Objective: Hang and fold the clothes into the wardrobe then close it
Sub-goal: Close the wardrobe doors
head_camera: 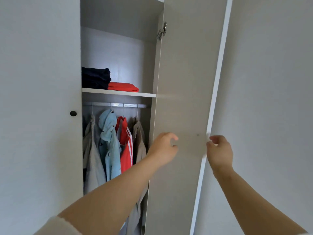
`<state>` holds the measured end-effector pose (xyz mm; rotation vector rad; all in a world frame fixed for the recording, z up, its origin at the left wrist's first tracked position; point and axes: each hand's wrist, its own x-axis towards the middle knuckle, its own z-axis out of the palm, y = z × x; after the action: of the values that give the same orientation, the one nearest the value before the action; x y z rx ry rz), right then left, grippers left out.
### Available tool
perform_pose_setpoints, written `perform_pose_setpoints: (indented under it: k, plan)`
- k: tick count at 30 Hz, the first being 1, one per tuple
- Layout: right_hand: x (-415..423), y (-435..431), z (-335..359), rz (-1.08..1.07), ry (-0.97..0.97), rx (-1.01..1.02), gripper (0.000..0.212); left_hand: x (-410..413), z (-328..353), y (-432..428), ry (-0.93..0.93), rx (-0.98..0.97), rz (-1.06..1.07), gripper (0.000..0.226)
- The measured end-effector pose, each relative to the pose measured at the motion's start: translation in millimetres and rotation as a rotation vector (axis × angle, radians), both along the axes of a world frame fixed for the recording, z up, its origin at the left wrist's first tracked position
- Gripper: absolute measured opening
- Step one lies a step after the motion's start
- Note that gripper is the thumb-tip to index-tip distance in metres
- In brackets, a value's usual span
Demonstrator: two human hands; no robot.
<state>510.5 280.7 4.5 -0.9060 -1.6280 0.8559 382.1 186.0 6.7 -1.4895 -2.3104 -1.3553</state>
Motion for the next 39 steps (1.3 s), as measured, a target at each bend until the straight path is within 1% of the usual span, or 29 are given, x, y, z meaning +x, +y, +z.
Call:
perform_pose_setpoints:
  k: [1, 2, 4, 6, 8, 10, 12, 14, 16, 18, 21, 25, 28, 31, 33, 35, 37, 39]
  plan:
    - [-1.3, 6.4, -0.2, 0.028, -0.016, -0.024, 0.033, -0.5, 0.5, 3.7, -0.019, 0.010, -0.006, 0.029]
    - [-4.4, 12.9, -0.2, 0.091, -0.026, -0.059, 0.030, -2.5, 0.5, 6.4, -0.035, 0.018, -0.013, 0.029]
    - [-11.9, 20.1, -0.1, 0.223, -0.023, -0.144, 0.014, -9.0, -1.5, 8.7, -0.051, 0.019, -0.025, 0.028]
    - [-18.4, 25.6, -1.8, 0.240, 0.035, -0.174, 0.018, -18.8, -3.9, 6.5, -0.068, 0.026, -0.022, 0.028]
    - [-18.7, 24.9, -4.5, 0.240, 0.083, -0.147, 0.016, -29.4, -5.2, 2.0, -0.088, 0.058, -0.017, 0.029]
    - [-18.7, 20.6, -3.4, 0.285, 0.128, -0.121, 0.019, -40.9, -4.4, -2.8, -0.091, 0.091, -0.014, 0.028]
    - [-20.5, 14.2, -1.6, 0.392, 0.218, -0.197, 0.020, -51.6, -4.5, -9.3, -0.096, 0.128, -0.023, 0.025]
    - [-28.6, 5.9, 0.1, 0.498, 0.255, -0.283, 0.022, -60.9, -4.9, -18.0, -0.090, 0.169, -0.036, 0.027]
    - [-46.4, -7.6, -0.2, 0.582, 0.198, -0.291, 0.021, -71.0, -3.1, -29.7, -0.047, 0.193, -0.021, 0.029]
    - [-72.0, -24.9, 0.1, 0.654, 0.091, -0.226, 0.021, -86.2, 1.2, -45.4, -0.010, 0.246, 0.034, 0.034]
    - [-120.6, -52.8, 2.8, 0.764, 0.030, -0.167, 0.017, -115.7, 10.1, -77.1, 0.039, 0.327, 0.130, 0.043]
    - [-196.3, -91.3, 7.4, 0.894, -0.054, -0.107, 0.019, -167.4, 14.9, -121.0, 0.160, 0.359, 0.302, 0.038]
    - [-258.4, -113.6, 6.9, 0.917, -0.100, -0.075, 0.018, -217.2, 15.7, -152.0, 0.222, 0.397, 0.466, 0.038]
    - [-320.3, -126.8, 6.2, 0.847, -0.130, -0.020, 0.019, -270.8, 19.5, -173.0, 0.275, 0.326, 0.582, 0.039]
    - [-356.9, -130.5, 6.3, 0.782, -0.175, 0.059, 0.020, -305.7, 23.5, -177.7, 0.320, 0.218, 0.583, 0.043]
    - [-387.9, -129.9, 7.1, 0.718, -0.246, 0.108, 0.022, -339.1, 25.5, -176.3, 0.407, 0.071, 0.539, 0.057]
    - [-412.0, -126.6, 7.5, 0.675, -0.292, 0.101, 0.025, -369.1, 26.3, -170.7, 0.491, -0.080, 0.518, 0.079]
    - [-430.1, -124.4, 8.8, 0.668, -0.295, 0.072, 0.027, -396.0, 24.2, -160.2, 0.518, -0.188, 0.527, 0.099]
